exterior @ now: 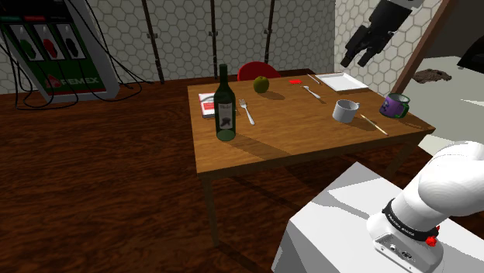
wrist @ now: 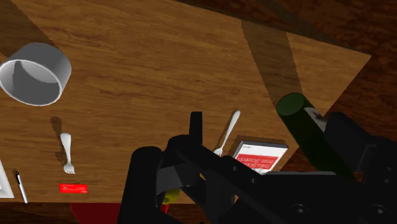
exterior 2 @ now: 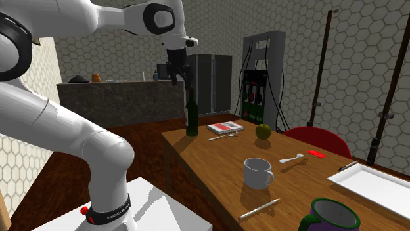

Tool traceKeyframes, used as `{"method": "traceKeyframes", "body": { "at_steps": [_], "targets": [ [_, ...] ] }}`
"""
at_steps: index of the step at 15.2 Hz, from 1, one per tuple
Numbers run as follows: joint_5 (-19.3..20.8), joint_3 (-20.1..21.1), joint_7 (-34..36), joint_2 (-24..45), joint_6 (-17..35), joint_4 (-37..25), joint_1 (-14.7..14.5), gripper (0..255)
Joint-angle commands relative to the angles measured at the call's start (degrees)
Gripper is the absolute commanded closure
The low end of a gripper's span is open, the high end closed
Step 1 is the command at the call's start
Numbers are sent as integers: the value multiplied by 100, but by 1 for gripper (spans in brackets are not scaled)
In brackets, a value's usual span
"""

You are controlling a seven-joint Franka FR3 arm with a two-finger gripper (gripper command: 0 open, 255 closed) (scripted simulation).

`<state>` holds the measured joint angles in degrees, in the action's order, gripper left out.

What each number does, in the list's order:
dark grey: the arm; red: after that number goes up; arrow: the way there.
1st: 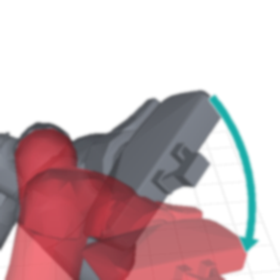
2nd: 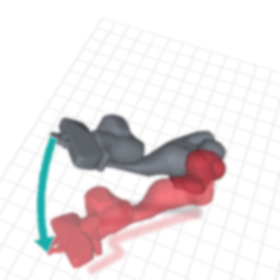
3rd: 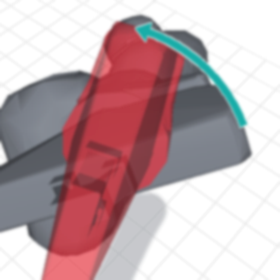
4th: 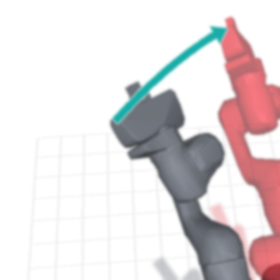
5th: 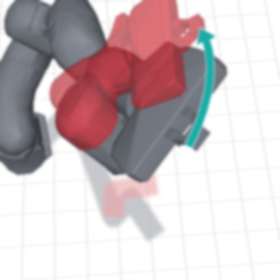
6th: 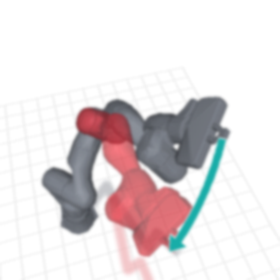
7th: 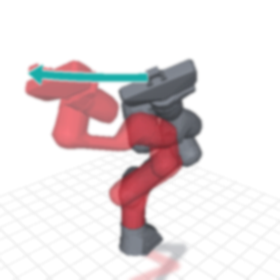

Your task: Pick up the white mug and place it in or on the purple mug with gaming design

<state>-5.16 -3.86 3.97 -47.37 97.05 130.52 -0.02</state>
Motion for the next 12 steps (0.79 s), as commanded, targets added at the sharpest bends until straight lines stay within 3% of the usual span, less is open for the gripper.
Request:
{"method": "traceKeyframes", "body": {
  "at_steps": [1, 12],
  "targets": [
    [0, 0, 0, 0, 0, 0, 0, 0],
    [621, -750, -855, 1131, 1097, 504, 315, 0]
  ]
}}
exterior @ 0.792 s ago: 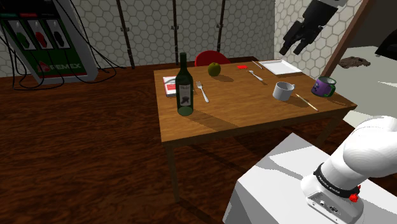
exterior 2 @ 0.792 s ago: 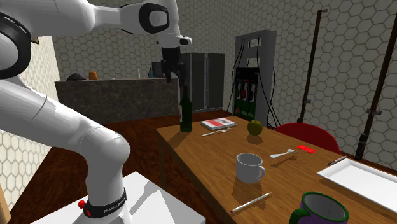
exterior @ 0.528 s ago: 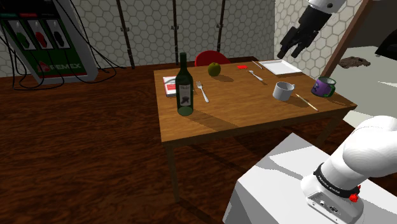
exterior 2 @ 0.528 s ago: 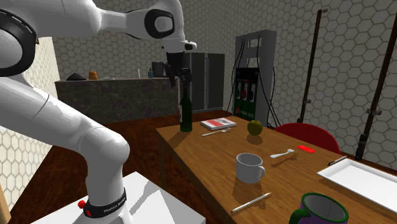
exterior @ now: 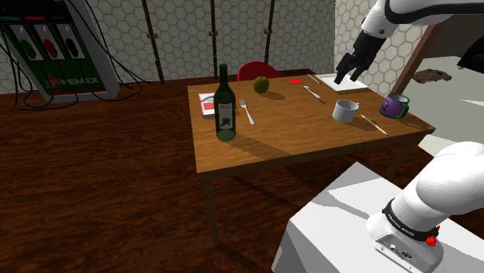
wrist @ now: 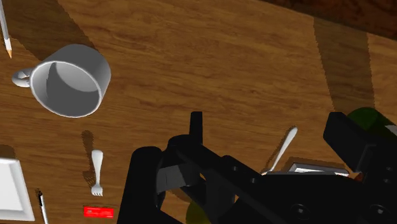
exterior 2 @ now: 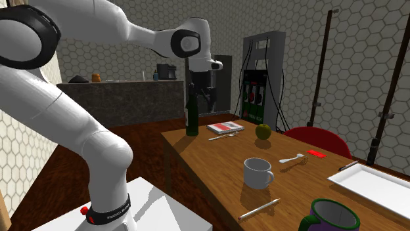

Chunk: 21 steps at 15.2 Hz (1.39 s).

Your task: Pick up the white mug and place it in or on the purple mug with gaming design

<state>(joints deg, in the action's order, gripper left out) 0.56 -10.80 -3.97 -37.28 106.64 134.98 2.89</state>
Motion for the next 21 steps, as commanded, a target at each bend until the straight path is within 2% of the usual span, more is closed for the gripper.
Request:
{"method": "traceKeyframes", "body": {
  "at_steps": [1, 12, 19, 21],
  "targets": [
    [99, -126, -135, 256, 242, 71, 50, 0],
    [439, -893, -954, 2028, 1359, -157, 304, 0],
    [347, -1315, -1537, 3386, 1955, -662, 467, 0],
    [304, -1348, -1612, 3569, 2082, -690, 494, 0]
  ]
}}
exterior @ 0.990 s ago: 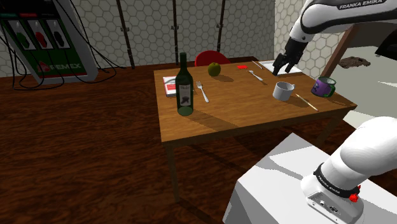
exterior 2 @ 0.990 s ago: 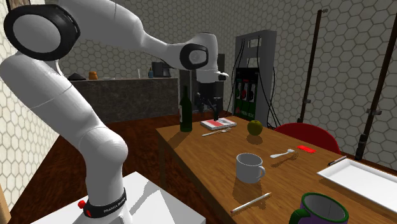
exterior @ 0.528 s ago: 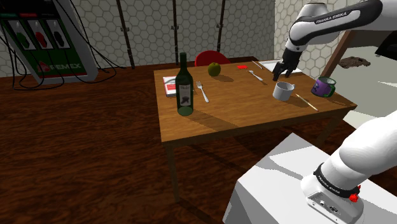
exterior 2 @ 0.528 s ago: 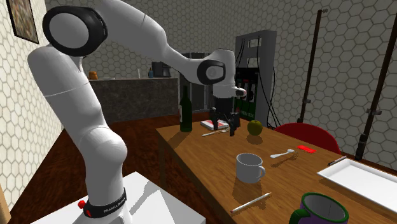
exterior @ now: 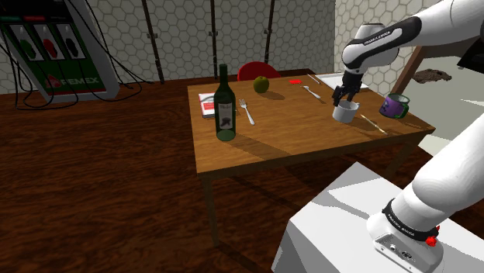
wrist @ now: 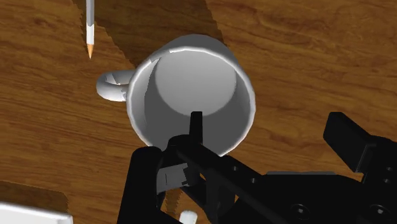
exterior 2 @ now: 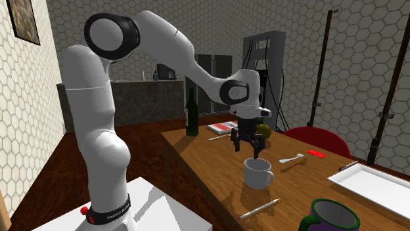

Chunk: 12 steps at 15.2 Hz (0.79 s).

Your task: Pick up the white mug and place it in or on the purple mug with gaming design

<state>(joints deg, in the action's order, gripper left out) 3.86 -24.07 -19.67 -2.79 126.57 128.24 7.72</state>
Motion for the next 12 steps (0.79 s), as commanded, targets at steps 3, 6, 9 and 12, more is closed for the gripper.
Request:
{"method": "traceKeyframes", "body": {
  "at_steps": [3, 6, 9, 12],
  "targets": [
    [-88, -31, -89, 259, 320, 86, 19, 0],
    [-162, -38, -144, 410, 550, 177, 28, 0],
    [-177, -38, -155, 440, 594, 194, 30, 0],
    [-177, -38, -155, 440, 594, 193, 30, 0]
  ]
}}
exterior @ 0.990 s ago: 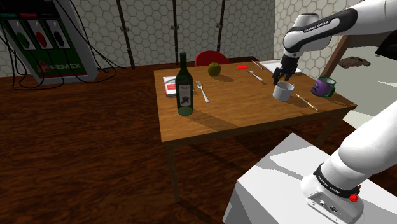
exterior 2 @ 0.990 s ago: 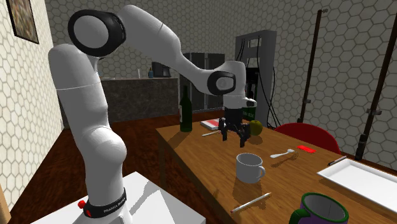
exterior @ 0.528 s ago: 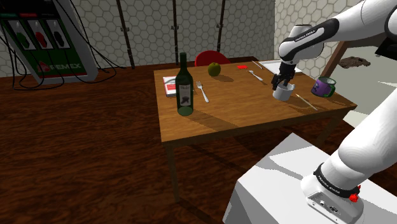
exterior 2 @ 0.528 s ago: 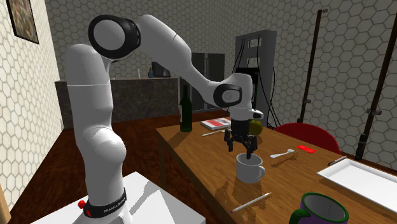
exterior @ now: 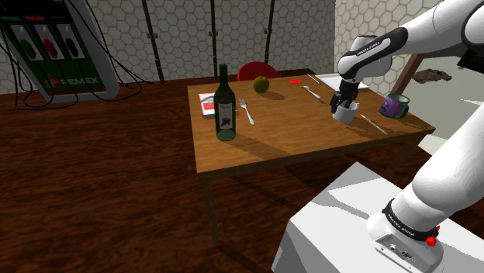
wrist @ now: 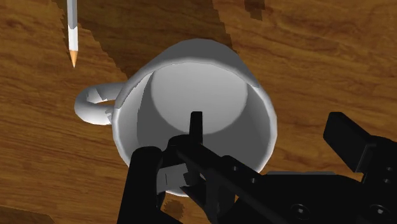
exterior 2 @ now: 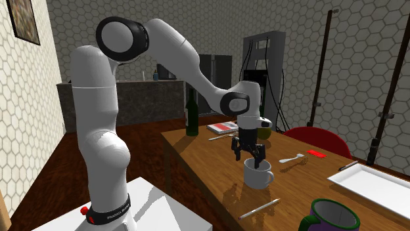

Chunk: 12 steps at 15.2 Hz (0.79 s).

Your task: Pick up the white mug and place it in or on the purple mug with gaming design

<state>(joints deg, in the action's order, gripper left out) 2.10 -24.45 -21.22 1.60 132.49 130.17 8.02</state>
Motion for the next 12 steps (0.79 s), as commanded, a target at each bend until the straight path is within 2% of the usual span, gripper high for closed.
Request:
{"method": "traceKeyframes", "body": {
  "at_steps": [1, 2, 3, 12],
  "targets": [
    [-1, 0, -1, 1, 3, 1, 0, 0],
    [0, 0, 0, 1, 1, 1, 0, 0],
    [0, 0, 0, 1, 1, 1, 0, 255],
    [-1, 0, -1, 1, 3, 1, 0, 255]
  ]
}}
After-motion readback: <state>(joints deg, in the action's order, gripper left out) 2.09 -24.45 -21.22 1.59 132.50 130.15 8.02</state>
